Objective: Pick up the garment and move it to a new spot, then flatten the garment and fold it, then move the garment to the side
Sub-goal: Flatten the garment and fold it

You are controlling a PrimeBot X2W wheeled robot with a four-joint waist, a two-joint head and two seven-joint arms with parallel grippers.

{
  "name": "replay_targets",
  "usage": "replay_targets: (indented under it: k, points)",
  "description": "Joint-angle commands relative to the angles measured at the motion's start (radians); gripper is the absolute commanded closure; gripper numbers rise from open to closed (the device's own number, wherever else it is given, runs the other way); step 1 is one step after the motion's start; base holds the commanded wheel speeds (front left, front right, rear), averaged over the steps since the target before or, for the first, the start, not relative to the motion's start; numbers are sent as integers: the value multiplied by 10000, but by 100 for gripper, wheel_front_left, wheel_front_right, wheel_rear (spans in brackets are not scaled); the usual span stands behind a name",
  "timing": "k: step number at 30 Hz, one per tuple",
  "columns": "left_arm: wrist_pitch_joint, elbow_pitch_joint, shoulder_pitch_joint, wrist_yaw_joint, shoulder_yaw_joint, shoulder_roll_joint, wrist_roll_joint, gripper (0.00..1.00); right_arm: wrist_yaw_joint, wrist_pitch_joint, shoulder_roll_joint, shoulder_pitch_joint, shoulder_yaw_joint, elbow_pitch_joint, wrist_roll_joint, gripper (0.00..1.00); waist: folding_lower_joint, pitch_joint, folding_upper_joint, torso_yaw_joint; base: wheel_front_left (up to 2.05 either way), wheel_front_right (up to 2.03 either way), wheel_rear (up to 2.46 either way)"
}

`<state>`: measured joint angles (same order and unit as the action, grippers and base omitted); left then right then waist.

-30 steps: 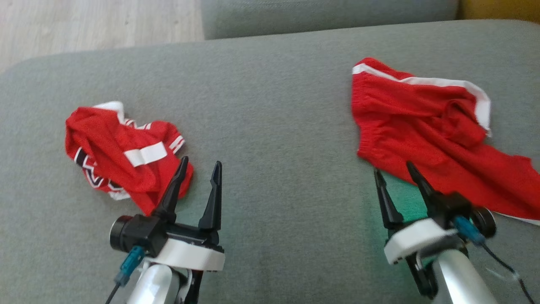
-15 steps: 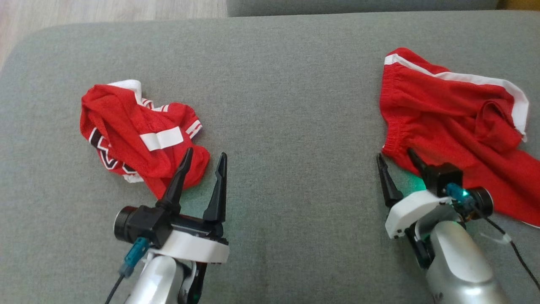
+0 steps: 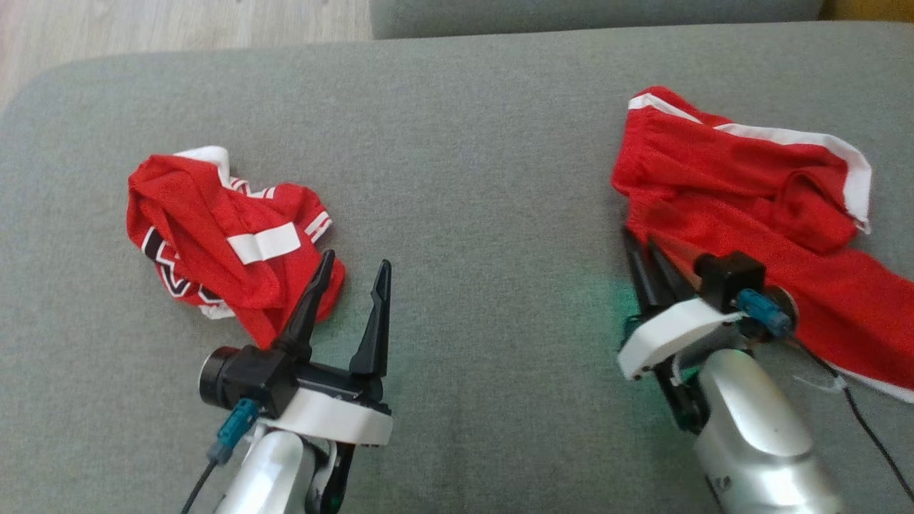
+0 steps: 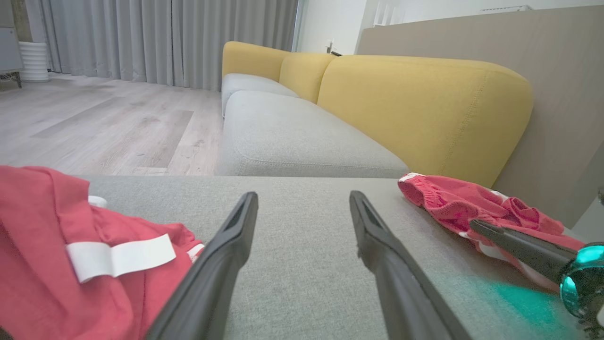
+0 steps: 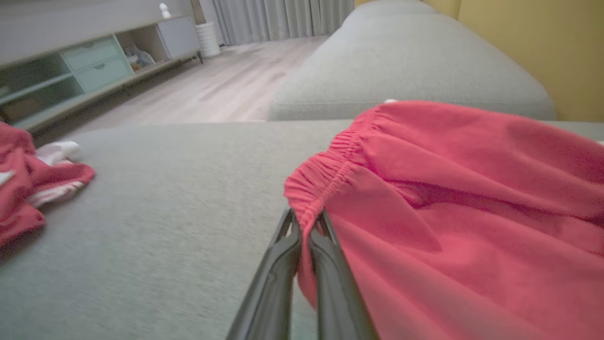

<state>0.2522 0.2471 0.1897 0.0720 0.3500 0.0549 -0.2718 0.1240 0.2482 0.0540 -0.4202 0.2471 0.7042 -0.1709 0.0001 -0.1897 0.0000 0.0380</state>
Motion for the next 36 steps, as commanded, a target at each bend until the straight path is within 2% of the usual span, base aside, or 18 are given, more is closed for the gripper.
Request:
replay_targets:
  k: [1,5,6,10,14,17,21,31,32,33,36]
  points:
    - [95,-265,259,61,-251,-10,70,0,67,131,-38,-34,519,-551,-323,100,-1,113,0,-74,0,0,0]
    - [95,-221,196,80,-233,-15,42,0,67,133,-38,229,1630,-1245,-1126,100,-1,318,0,-128,0,0,0]
    - [95,-221,196,80,-233,-15,42,0,67,133,-38,229,1630,-1245,-1126,100,-1,318,0,-128,0,0,0]
    - [95,-179,117,100,-205,-20,0,0,67,127,-38,364,2943,-1537,-1946,100,-1,535,0,-91,0,0,0]
    - [95,-176,5,109,-220,-22,-28,0,67,-155,-38,456,4321,-1850,-2747,100,-1,678,0,25,0,0,0]
    - [95,-210,-33,92,-252,-23,-22,0,67,-420,-38,480,4985,-1982,-3198,100,-1,701,0,135,0,0,0]
    - [95,-240,-24,93,-251,-25,-19,0,67,-587,-38,310,5106,-1599,-3307,100,-1,632,0,276,0,0,0]
    - [95,-215,38,94,-176,-31,-18,0,67,-502,-37,-528,4004,220,-2709,100,-1,373,0,422,0,0,0]
    - [95,-208,48,93,-175,-32,-23,0,67,-548,-37,-598,3929,432,-2545,78,-1,355,0,422,0,0,0]
    - [95,-200,58,91,-178,-33,-27,0,67,-556,-37,-674,3891,616,-2319,0,-1,339,0,419,0,0,0]
    - [95,-189,89,73,-207,-34,-35,0,67,-528,-37,-754,3775,819,-2138,0,-1,298,0,372,0,0,0]
